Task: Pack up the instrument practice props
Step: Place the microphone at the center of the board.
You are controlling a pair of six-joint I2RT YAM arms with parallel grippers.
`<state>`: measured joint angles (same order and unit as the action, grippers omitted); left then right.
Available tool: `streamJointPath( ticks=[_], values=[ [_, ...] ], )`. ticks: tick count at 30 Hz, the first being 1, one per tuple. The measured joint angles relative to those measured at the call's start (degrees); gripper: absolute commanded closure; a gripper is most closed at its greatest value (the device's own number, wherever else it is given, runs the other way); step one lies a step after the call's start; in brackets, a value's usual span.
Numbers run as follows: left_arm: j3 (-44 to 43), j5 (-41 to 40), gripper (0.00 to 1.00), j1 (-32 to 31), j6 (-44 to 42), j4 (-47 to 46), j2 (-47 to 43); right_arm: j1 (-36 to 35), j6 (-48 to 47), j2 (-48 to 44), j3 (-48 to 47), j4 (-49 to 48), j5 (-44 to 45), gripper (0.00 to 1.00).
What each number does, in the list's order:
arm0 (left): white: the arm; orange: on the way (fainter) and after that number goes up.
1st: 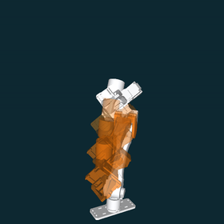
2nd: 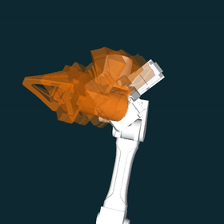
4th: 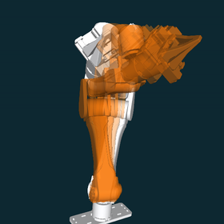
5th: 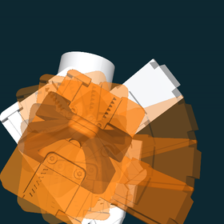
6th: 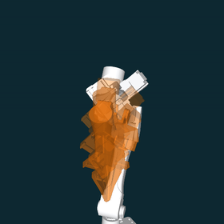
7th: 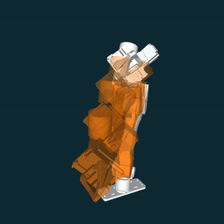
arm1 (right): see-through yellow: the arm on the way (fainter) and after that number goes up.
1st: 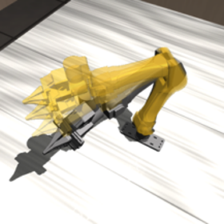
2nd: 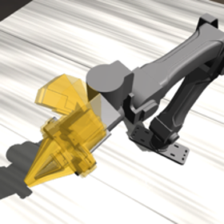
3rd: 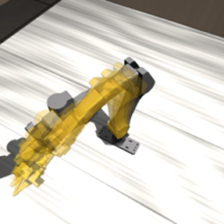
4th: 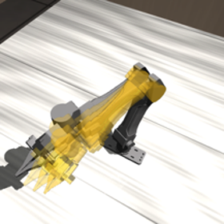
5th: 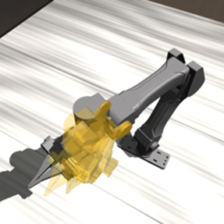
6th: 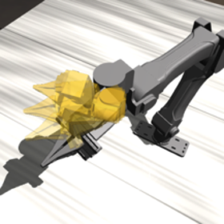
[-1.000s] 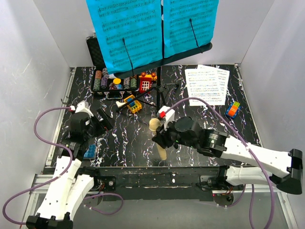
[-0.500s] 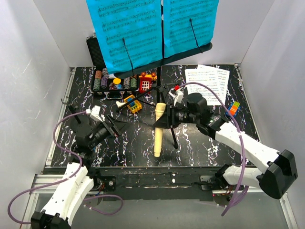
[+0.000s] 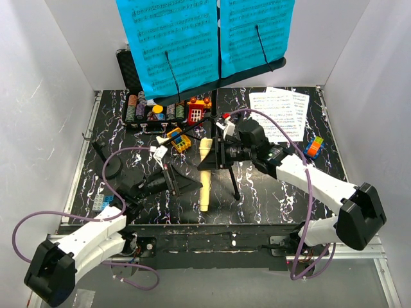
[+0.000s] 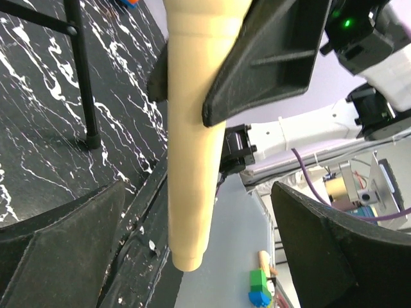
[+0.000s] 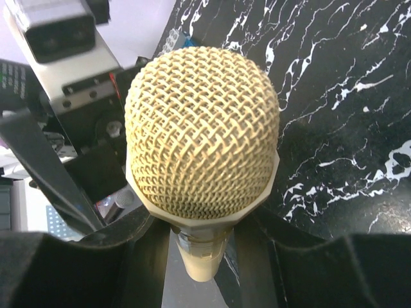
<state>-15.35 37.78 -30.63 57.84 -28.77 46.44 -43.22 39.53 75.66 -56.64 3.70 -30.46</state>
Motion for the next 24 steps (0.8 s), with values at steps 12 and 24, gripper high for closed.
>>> streamJointPath(
  ticks=[12, 24],
  values=[
    [-0.7, 0.2, 0.23, -4.6, -6.1, 0.1, 1.6, -2.4, 2.5, 4.2, -4.0, -0.6, -0.6, 0.99],
    [-1.4, 0.5, 0.95, -5.6, -6.6, -0.3, 4.8, -2.3, 1.8, 4.1, -4.0, -0.7, -1.3, 0.73]
  ],
)
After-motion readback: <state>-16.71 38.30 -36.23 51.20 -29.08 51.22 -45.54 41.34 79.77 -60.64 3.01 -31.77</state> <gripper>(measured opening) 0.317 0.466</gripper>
